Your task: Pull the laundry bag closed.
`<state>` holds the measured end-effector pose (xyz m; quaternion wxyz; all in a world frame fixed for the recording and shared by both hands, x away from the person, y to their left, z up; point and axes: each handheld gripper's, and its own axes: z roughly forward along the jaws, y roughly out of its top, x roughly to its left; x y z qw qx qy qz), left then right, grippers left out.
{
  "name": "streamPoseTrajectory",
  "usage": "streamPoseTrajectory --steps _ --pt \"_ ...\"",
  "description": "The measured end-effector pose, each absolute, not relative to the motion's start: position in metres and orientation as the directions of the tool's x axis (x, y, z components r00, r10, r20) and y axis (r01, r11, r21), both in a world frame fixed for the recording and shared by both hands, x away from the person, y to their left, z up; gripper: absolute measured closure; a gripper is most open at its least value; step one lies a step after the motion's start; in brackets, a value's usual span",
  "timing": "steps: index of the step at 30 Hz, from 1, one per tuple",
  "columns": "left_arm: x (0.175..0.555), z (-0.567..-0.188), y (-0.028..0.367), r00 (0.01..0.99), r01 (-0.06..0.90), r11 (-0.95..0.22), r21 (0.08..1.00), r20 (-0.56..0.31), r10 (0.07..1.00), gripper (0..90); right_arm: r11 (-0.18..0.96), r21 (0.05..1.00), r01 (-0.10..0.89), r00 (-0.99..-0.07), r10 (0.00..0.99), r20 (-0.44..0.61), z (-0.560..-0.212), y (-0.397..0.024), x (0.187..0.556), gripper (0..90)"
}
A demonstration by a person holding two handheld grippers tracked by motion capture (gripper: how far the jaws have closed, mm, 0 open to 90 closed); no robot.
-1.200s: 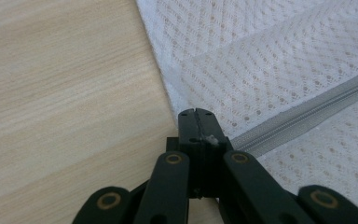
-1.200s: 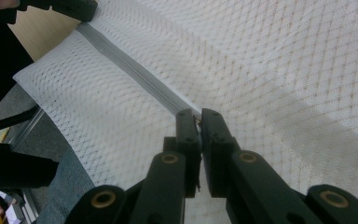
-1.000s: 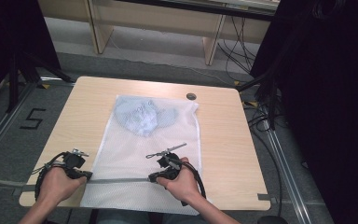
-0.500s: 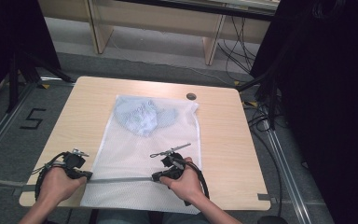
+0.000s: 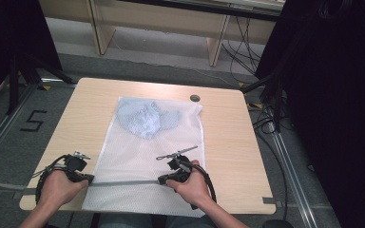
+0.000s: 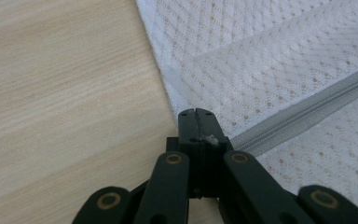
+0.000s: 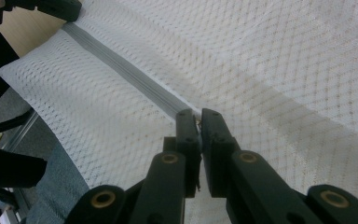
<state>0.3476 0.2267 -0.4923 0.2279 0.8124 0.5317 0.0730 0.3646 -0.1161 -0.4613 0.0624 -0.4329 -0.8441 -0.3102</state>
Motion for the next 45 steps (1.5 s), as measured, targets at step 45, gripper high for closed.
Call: streamPoseTrajectory --steps 45 --pt "0.347 -0.492 0.226 0.42 0.831 -0.327 0.45 -0.123 0.899 90.0 0.408 0.468 0.784 -0.593 0.717 0.367 -0.458 -0.141 0.364 87.0"
